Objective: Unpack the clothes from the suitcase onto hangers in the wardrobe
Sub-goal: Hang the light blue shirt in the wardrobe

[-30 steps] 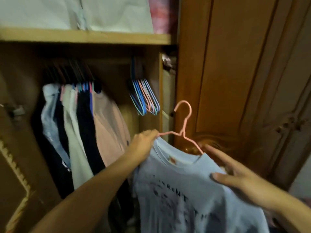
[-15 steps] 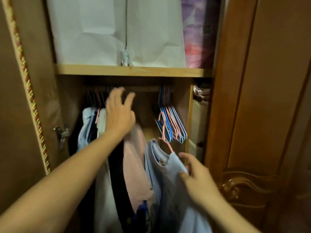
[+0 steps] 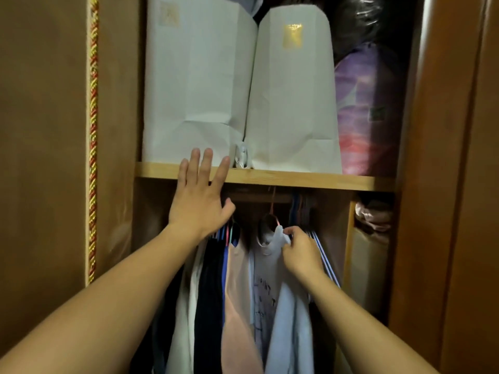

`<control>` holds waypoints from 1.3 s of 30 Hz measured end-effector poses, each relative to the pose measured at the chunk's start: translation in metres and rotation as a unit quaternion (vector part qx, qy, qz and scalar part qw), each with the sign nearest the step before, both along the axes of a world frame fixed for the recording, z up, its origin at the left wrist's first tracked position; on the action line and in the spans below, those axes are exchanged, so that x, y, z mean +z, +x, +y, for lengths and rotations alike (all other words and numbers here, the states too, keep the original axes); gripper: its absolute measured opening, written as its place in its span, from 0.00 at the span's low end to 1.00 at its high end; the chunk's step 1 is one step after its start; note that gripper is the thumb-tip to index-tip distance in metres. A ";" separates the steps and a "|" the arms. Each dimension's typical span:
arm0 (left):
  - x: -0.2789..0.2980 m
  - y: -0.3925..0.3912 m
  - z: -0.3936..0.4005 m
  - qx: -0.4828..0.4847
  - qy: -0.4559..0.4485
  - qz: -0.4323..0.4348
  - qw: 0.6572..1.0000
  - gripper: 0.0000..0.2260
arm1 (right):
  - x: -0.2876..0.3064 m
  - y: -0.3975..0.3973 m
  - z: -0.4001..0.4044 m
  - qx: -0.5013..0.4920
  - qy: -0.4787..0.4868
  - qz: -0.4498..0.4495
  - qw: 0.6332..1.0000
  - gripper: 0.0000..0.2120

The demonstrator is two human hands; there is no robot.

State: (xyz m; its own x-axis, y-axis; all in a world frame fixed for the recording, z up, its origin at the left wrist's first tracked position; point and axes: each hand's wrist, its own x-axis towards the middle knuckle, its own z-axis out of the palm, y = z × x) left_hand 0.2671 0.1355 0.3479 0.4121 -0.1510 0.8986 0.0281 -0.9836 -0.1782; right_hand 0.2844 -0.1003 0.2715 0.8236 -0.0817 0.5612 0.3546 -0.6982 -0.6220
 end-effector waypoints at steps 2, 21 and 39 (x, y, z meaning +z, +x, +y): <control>-0.001 0.003 0.003 0.002 0.007 0.009 1.000 0.42 | -0.003 0.023 0.005 -0.009 -0.015 0.030 0.999 0.11; 0.002 0.000 -0.002 -0.012 -0.017 0.040 0.999 0.41 | -0.083 0.012 0.106 0.265 -0.095 0.163 0.946 0.31; -0.003 0.007 -0.011 -0.010 -0.033 0.004 0.999 0.40 | -0.058 0.003 -0.036 -0.214 -0.482 -0.019 0.849 0.14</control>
